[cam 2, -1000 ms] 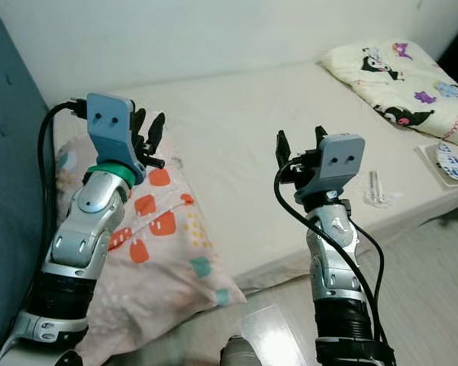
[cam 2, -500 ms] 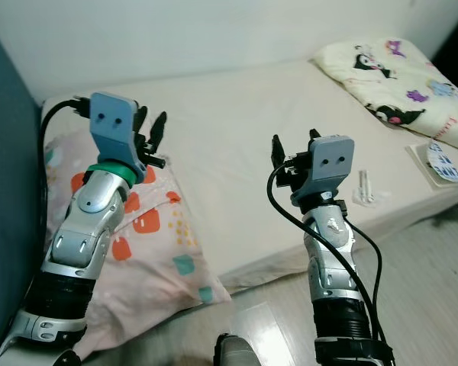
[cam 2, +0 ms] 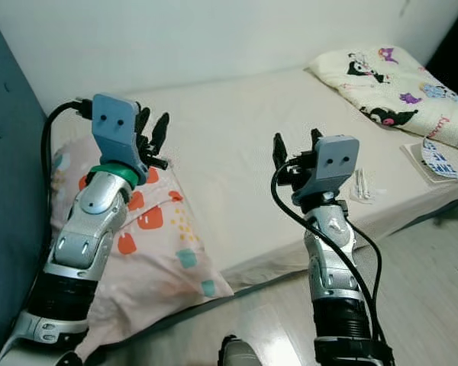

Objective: Clean up the room

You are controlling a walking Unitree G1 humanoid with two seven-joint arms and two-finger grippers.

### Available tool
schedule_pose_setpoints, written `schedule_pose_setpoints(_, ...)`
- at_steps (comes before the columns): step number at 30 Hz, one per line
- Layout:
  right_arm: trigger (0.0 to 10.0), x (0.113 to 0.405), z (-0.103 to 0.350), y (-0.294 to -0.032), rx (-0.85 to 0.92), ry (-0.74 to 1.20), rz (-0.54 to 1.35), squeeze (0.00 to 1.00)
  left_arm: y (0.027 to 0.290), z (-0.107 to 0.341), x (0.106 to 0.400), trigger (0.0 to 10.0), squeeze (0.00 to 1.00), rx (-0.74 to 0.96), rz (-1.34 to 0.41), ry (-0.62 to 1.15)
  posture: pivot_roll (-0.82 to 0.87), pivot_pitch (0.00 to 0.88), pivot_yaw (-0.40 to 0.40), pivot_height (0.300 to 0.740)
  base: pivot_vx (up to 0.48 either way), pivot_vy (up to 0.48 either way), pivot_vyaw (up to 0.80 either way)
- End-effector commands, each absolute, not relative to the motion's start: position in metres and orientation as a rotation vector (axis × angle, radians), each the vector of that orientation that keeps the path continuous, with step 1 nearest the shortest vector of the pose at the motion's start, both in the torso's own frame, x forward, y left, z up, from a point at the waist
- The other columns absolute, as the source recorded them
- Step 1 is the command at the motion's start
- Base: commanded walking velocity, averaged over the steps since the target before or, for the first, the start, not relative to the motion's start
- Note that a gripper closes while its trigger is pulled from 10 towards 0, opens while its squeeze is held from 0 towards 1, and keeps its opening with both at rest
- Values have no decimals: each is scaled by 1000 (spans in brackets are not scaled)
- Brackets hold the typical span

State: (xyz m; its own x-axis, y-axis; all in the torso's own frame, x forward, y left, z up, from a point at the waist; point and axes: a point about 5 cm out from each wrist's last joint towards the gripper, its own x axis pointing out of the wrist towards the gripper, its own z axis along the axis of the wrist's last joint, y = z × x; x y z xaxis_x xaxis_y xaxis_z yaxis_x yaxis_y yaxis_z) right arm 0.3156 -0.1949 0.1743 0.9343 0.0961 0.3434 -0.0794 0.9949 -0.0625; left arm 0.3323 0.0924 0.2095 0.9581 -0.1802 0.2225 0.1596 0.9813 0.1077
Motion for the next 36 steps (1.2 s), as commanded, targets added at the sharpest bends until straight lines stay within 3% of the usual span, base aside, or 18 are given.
schedule_pose_setpoints(1,10000,315,171,-196,-39,-339,86,0,91,207,334,10000,0,102,-179,-222,-121,0,-2,740,0,0,0)
schedule_pose_setpoints(36,10000,313,169,-194,-35,-335,92,0,90,206,333,10000,0,99,-185,-223,-121,0,-2,740,0,0,0)
